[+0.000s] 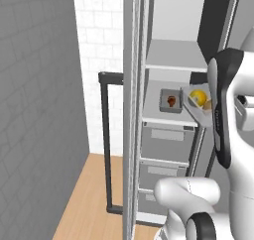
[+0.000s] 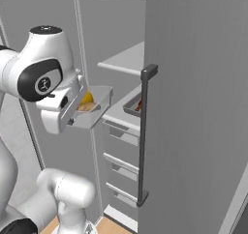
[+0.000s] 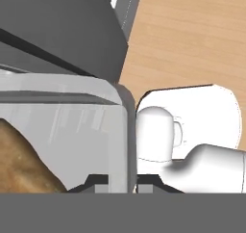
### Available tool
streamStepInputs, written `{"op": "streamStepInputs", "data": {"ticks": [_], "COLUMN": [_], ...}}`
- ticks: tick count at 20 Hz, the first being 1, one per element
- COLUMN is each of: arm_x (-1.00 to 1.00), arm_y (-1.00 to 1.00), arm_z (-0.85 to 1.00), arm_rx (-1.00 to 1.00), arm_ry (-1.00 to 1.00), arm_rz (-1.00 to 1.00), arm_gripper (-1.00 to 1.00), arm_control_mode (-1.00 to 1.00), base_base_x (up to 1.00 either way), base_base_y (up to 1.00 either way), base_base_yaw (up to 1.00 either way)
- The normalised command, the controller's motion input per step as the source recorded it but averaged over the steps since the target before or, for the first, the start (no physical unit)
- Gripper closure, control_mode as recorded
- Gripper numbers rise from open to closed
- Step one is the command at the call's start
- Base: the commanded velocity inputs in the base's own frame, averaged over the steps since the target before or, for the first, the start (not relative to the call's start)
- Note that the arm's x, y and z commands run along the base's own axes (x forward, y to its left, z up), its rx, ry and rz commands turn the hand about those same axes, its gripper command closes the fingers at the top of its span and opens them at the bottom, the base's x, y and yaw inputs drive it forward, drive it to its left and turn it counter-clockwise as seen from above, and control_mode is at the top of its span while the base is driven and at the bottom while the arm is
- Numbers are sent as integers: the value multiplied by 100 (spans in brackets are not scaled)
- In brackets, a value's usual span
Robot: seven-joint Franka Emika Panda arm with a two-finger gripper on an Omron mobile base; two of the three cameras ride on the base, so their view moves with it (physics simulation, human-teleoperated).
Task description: Take the meat container that has the chicken drumstick and place it on the second highest rack of the freezer. Then take the vegetable container that has the sweet potato and lemon and place it on the highest rack of the freezer.
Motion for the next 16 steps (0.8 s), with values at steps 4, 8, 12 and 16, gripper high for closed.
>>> {"op": "streamStepInputs", "data": {"ticks": [4, 8, 12, 16], "arm_x": [0, 6, 21, 38], "arm_y": [0, -3, -1, 0], "arm_z": [38, 44, 40, 30], "arm_rx": [0, 0, 0, 0], "arm_ry": [-24, -30, -24, -20], "arm_rz": [-2, -6, -16, -25], "arm_gripper": [100, 100, 100, 100], "arm_control_mode": [-100, -100, -100, -100], "base_base_x": [0, 0, 0, 0], "base_base_y": [0, 0, 0, 0], "base_base_yaw": [0, 0, 0, 0]}}
